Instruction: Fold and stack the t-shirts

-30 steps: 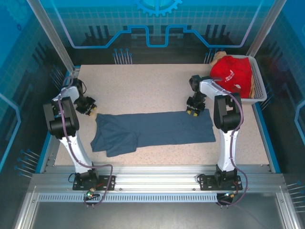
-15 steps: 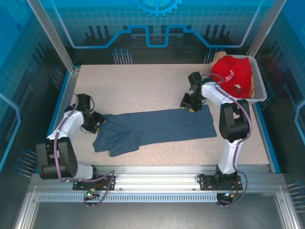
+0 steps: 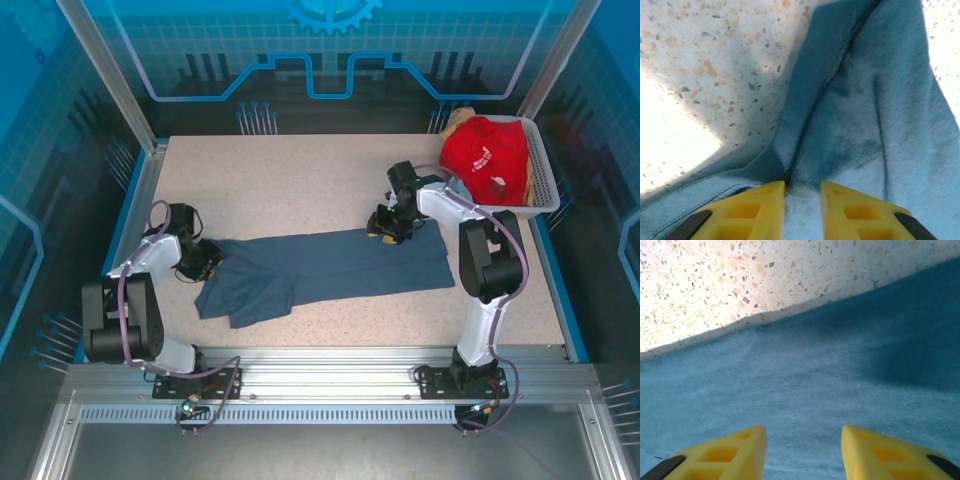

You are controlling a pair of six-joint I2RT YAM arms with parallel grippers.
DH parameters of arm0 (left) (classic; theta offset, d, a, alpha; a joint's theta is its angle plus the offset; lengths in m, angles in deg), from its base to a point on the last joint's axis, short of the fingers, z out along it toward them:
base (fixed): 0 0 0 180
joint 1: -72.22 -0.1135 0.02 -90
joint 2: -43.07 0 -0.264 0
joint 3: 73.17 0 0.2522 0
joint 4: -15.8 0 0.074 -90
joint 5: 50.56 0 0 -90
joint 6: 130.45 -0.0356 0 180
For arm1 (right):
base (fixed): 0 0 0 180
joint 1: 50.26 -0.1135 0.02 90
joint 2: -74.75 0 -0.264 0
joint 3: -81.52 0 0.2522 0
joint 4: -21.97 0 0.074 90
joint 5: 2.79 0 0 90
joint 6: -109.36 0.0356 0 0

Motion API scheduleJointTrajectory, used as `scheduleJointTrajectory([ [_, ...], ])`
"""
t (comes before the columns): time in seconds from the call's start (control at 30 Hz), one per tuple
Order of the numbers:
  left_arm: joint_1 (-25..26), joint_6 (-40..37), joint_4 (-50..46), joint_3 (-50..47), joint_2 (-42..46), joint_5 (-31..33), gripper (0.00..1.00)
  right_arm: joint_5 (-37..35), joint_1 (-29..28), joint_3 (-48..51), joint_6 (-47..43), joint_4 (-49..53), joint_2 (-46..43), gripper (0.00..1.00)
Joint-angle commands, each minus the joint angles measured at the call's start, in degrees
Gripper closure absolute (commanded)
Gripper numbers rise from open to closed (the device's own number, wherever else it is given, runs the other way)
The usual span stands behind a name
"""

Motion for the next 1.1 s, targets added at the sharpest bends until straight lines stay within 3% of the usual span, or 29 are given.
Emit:
scheduleJointTrajectory([
  [0.0,-0.2,-0.9,0.3,-0.3,0.4,-1.1,0.82,1.0,-0.1,0.2,-0.6,-0.1,-0.6,0.56],
  [0.27,-0.2,-1.7,-2.9,-0.3,2.6,-0.5,1.00,0.8,-0.1,-0.5,-0.6,0.2,0.0,0.57],
  [0.63,2.1,2.4,-9.8,-3.2,11.9,1.8,1.00,0.5,-0.1,-0.6,-0.6,0.7,0.5,0.57],
  [0.87,2.3,2.1,-12.1,-4.5,13.1,4.1,1.00,0.5,-0.2,-0.7,-0.9,1.2,0.2,0.58],
  [1.07,2.3,1.9,-10.4,-4.7,8.7,4.8,1.00,0.3,-0.3,-0.2,-0.7,1.2,-0.4,0.58],
])
